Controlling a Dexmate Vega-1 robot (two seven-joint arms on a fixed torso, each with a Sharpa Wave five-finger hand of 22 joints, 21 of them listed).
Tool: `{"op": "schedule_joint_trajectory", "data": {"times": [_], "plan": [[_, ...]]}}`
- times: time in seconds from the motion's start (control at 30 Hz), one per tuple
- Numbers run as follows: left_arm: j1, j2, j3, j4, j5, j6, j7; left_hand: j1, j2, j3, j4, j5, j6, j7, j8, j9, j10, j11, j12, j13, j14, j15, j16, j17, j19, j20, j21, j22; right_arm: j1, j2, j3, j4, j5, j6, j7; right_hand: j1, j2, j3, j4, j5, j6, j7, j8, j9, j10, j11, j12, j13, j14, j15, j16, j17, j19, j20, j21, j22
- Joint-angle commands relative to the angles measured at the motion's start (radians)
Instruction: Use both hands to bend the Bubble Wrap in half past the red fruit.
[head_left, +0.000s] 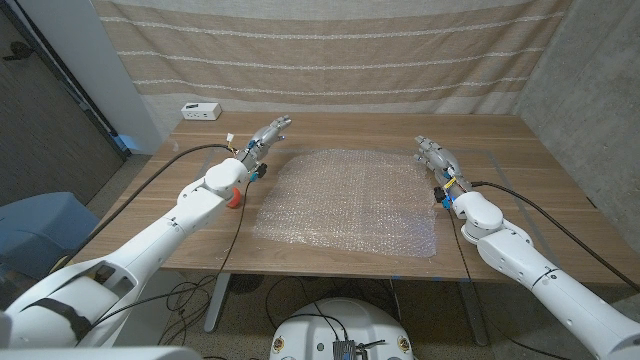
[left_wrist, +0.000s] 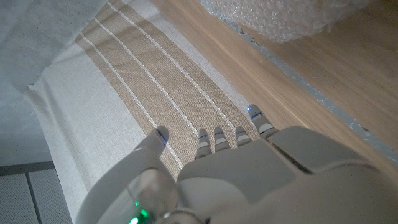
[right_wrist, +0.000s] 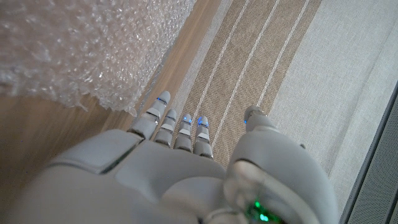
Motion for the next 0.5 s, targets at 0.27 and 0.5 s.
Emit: {"op": "schedule_joint_trajectory", "data": {"times": [0.27,0.5], "plan": [[-0.114,0.037,0.119,-0.01,0.229,0.046,-0.073,0.023,-0.005,0.004,-0.02,-0.011,0.033,-0.022,0.004,0.003,0.021,-0.018,0.001,0.005,-0.018,-0.004,0.01,0.0,-0.143,0.012,-0.009,0.006,-0.14,-0.047,0.043,-0.162,-0.066,-0.038,-0.123,0.012,0.001,0.007,-0.012,-0.007,0.011,0.001,0.004,0.004,0.012,0.0,0.002,0.005,0.01,0.001,0.002,0.005,0.01,-0.003,0.007,0.002],[-0.137,0.051,0.149,-0.028,0.292,0.055,-0.106,0.028,-0.002,0.007,-0.024,-0.013,0.032,-0.019,0.0,0.003,0.018,-0.011,-0.002,0.006,-0.016,-0.008,0.009,0.0,-0.138,0.011,-0.01,0.006,-0.187,-0.065,0.055,-0.222,-0.094,-0.064,-0.154,0.014,0.001,0.01,-0.016,-0.012,0.014,0.002,0.003,0.004,0.018,-0.001,0.002,0.005,0.016,0.001,0.002,0.006,0.013,-0.003,0.007,0.002]]}}
